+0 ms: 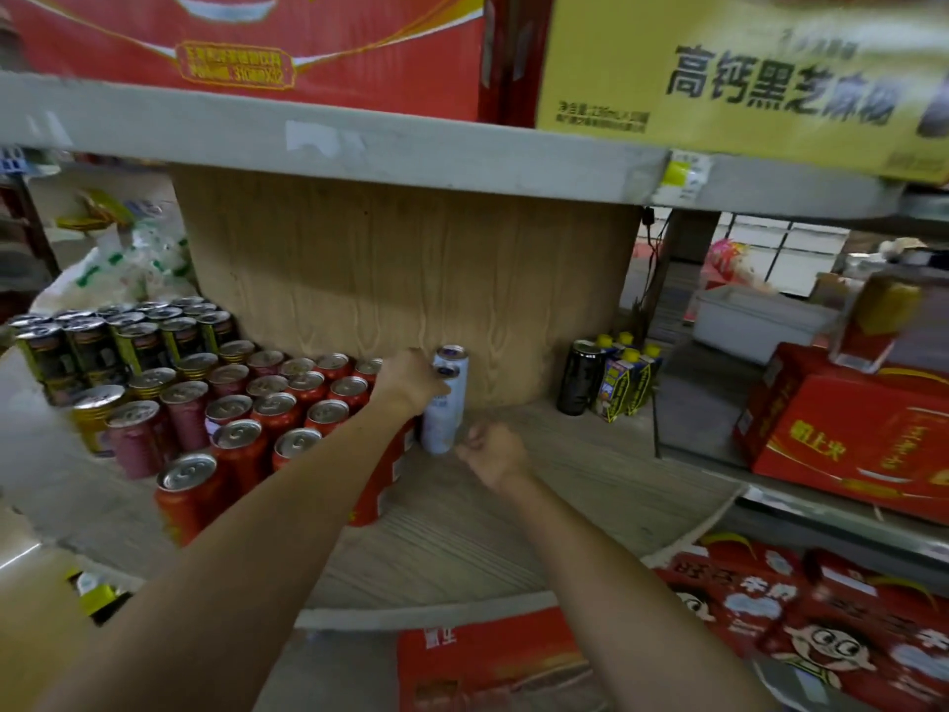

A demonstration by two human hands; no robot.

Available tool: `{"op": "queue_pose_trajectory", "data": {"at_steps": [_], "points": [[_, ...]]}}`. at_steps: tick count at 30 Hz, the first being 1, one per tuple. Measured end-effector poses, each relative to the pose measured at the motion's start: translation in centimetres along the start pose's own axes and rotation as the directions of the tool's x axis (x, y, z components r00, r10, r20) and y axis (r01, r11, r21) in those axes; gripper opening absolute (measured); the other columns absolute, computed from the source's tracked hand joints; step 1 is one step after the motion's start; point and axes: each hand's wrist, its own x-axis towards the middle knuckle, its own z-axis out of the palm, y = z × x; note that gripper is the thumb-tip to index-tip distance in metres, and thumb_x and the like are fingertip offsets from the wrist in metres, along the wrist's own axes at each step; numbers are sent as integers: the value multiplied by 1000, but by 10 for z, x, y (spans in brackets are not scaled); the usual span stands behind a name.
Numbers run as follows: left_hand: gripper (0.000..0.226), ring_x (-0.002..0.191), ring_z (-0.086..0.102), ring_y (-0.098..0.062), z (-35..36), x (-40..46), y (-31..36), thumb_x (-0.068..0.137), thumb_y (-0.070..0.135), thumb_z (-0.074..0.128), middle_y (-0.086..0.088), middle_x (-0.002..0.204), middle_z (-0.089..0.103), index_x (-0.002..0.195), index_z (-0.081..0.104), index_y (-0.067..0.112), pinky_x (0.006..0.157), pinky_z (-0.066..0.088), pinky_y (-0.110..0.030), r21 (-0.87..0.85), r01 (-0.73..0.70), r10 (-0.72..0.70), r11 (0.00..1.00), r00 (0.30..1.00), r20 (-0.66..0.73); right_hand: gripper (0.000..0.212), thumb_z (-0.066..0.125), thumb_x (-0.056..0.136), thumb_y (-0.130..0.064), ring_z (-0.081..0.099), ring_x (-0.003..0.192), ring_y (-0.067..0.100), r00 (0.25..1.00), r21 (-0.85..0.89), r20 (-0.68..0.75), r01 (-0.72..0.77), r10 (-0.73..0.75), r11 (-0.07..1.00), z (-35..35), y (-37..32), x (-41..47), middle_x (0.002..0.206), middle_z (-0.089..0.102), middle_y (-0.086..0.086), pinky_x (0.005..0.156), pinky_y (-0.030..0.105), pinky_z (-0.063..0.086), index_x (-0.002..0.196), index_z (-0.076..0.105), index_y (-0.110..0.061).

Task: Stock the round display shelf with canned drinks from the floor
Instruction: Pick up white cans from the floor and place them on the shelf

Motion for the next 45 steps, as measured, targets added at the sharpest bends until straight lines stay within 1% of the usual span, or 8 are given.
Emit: {"op": "queue_pose_trajectory", "data": {"at_steps": [3,7,12,17,26,34,38,45], "points": [[28,96,66,-27,6,-24,6,84,26,73,-16,106,70,96,71,1,86,51,-36,-25,2,-2,1000,1000,0,14,73,84,-22,66,88,25,1000,55,16,-18,17,998,-14,13,-18,89,70,8,78,28,49,82,61,-16],[7,58,65,-14,25,-71,20,79,8,75,-15,87,70,81,69,4,68,58,-33,-287,144,-137,947,990,44,28,72,84,-16,58,62,21,994,132,78,61,-71,989,-32,38,-58,66,60,1,68,37,50,69,50,-22],[7,44,62,-18,60,-168,32,82,3,72,-15,65,65,78,68,0,48,55,-28,-493,349,-340,797,934,111,12,63,89,-14,59,77,25,968,92,217,113,-130,989,-60,86,-135,81,61,10,71,39,49,81,55,-14],[8,42,63,-17,115,-261,34,84,-3,69,-11,56,66,78,65,0,43,52,-24,-640,443,-395,628,890,229,15,71,88,-27,60,86,16,940,28,327,99,-103,995,-61,151,-208,90,62,-5,72,29,46,90,59,-19],[10,60,59,-22,243,-416,-15,63,12,74,-7,61,64,64,66,17,64,49,-33,-324,645,-563,692,764,316,17,67,86,-25,60,84,25,894,-81,431,-98,123,992,8,278,-318,93,63,0,72,40,52,97,56,-20],[20,72,62,-28,358,-536,-53,74,6,76,1,70,62,83,63,19,58,41,-27,-59,746,-631,663,599,493,30,62,90,-26,58,101,28,801,-165,370,-442,471,882,83,395,-416,118,55,9,81,36,49,117,55,-13],[21,91,64,-27,404,-583,-73,79,5,70,-7,94,67,98,64,13,75,49,-32,-1,775,-665,632,543,512,36,65,89,-21,57,105,32,750,-185,376,-514,544,838,129,445,-460,122,52,12,86,37,48,122,54,-11],[29,99,64,-24,483,-647,-134,83,5,65,-7,109,69,111,63,10,69,39,-21,70,767,-642,638,478,600,37,68,86,-19,59,107,32,645,-232,352,-642,679,731,215,516,-510,124,53,10,88,37,46,121,56,-14]]}}
